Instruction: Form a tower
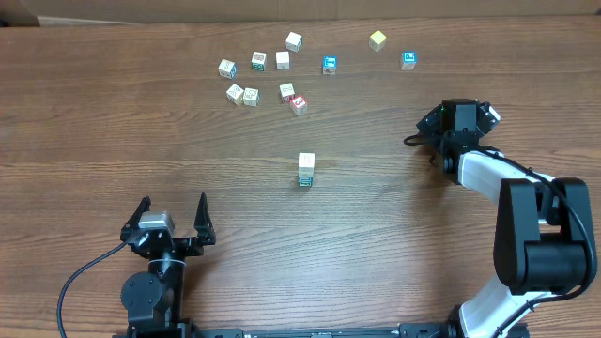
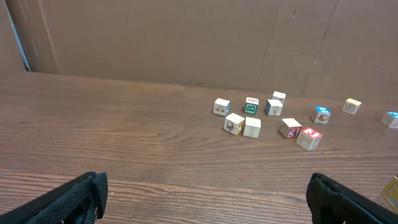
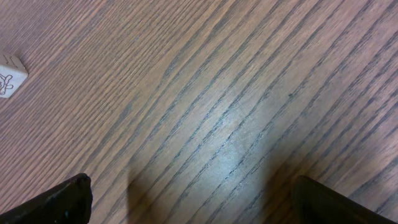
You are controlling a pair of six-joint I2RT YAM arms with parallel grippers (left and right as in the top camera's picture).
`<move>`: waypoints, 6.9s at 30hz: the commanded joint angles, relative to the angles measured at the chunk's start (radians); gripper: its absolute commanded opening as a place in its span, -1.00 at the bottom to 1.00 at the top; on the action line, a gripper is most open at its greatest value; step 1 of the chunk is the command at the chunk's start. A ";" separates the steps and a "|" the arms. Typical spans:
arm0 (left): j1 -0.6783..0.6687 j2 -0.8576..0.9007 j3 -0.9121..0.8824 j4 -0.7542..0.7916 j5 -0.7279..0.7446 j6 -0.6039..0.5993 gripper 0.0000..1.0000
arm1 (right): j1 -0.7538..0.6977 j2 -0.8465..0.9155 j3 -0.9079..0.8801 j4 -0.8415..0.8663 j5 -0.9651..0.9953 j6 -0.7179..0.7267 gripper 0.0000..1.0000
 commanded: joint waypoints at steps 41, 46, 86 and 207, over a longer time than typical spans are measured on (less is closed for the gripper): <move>-0.007 -0.011 -0.003 -0.003 -0.011 0.022 0.99 | -0.010 -0.092 -0.050 -0.035 -0.031 0.019 1.00; -0.007 -0.011 -0.003 -0.003 -0.011 0.023 0.99 | -0.010 -0.292 -0.050 -0.066 0.057 -0.064 1.00; -0.007 -0.011 -0.003 -0.003 -0.011 0.023 0.99 | -0.033 -0.645 -0.592 0.100 -0.160 -0.636 1.00; -0.007 -0.011 -0.003 -0.003 -0.011 0.023 0.99 | 0.058 -1.870 -0.919 -0.046 -0.350 -0.778 1.00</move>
